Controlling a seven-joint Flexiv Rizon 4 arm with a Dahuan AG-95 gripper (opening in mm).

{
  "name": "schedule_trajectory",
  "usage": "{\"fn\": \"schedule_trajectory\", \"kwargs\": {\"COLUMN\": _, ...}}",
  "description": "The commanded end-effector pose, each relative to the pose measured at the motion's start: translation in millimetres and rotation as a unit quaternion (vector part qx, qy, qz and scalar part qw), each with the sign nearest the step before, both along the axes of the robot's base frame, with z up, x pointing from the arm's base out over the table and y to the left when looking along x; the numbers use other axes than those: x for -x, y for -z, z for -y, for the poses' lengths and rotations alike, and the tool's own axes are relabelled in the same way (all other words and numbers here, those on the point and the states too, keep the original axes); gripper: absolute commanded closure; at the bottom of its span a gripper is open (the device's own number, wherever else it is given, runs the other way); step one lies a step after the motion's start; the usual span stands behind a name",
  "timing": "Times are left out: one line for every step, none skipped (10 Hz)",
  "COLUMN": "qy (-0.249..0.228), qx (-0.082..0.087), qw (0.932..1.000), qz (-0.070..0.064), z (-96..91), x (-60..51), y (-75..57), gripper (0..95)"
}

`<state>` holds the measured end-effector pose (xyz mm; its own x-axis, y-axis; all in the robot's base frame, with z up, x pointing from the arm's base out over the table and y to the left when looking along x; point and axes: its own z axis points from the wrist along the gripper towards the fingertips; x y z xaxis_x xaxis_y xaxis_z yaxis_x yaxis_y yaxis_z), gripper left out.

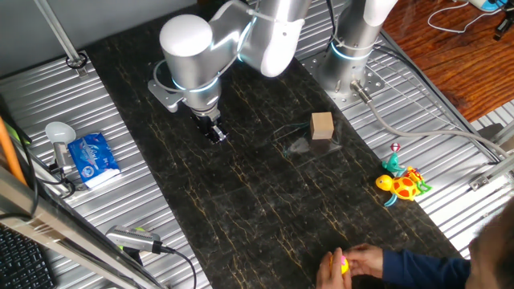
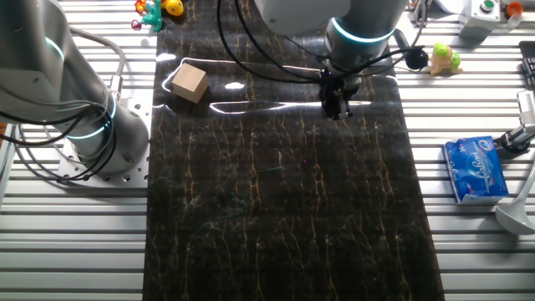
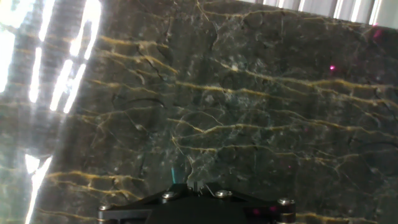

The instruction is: Grasp the moving object

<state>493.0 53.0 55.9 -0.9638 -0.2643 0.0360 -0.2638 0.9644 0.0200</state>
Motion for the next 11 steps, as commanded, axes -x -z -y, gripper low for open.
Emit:
{"fn": "schedule_trajectory", "kwargs": {"qy": -0.002, "qx": 0.002, "qw": 1.0000, "qz": 0.003, "z": 1.2, "x": -0.1, "y": 1.1, "gripper": 95.0}}
{"fn": "schedule_trajectory", "kwargs": {"qy": -0.002, "qx": 0.002, "qw": 1.0000, "qz": 0.003, "z": 1.2, "x": 0.0, "y": 1.1, "gripper": 95.0}}
{"fn": "schedule_trajectory", "kwargs": {"qy": -0.002, "qx": 0.001, "qw": 1.0000, "qz": 0.003, "z": 1.2, "x": 0.0, "y": 1.1, "gripper": 95.0}}
{"fn": "schedule_trajectory", "kwargs": {"qy": -0.002, "qx": 0.001, "qw": 1.0000, "qz": 0.003, "z": 1.2, "x": 0.0, "y": 1.1, "gripper": 95.0}}
{"fn": "schedule_trajectory", "kwargs": {"qy": -0.002, "qx": 0.001, "qw": 1.0000, "qz": 0.003, "z": 1.2, "x": 0.0, "y": 1.1, "gripper": 95.0}}
{"fn": "schedule_trajectory", "kwargs": {"qy": -0.002, "qx": 0.002, "qw": 1.0000, "qz": 0.004, "z": 1.2, "x": 0.0, "y": 1.1, "gripper": 95.0}}
{"fn": "schedule_trajectory", "kwargs": {"qy": -0.003, "qx": 0.001, "qw": 1.0000, "qz": 0.007, "z": 1.2, "x": 0.0, "y": 1.1, "gripper": 95.0}}
{"fn": "schedule_trajectory", "kwargs": {"qy": -0.006, "qx": 0.001, "qw": 0.9999, "qz": 0.010, "z": 1.2, "x": 0.0, "y": 1.1, "gripper": 95.0}}
{"fn": "schedule_trajectory", "kwargs": {"qy": -0.004, "qx": 0.002, "qw": 0.9999, "qz": 0.014, "z": 1.2, "x": 0.0, "y": 1.1, "gripper": 95.0}}
{"fn": "schedule_trajectory", "kwargs": {"qy": -0.002, "qx": 0.003, "qw": 0.9999, "qz": 0.016, "z": 1.2, "x": 0.0, "y": 1.1, "gripper": 95.0}}
{"fn": "schedule_trajectory", "kwargs": {"qy": -0.001, "qx": 0.004, "qw": 0.9999, "qz": 0.015, "z": 1.2, "x": 0.0, "y": 1.1, "gripper": 95.0}}
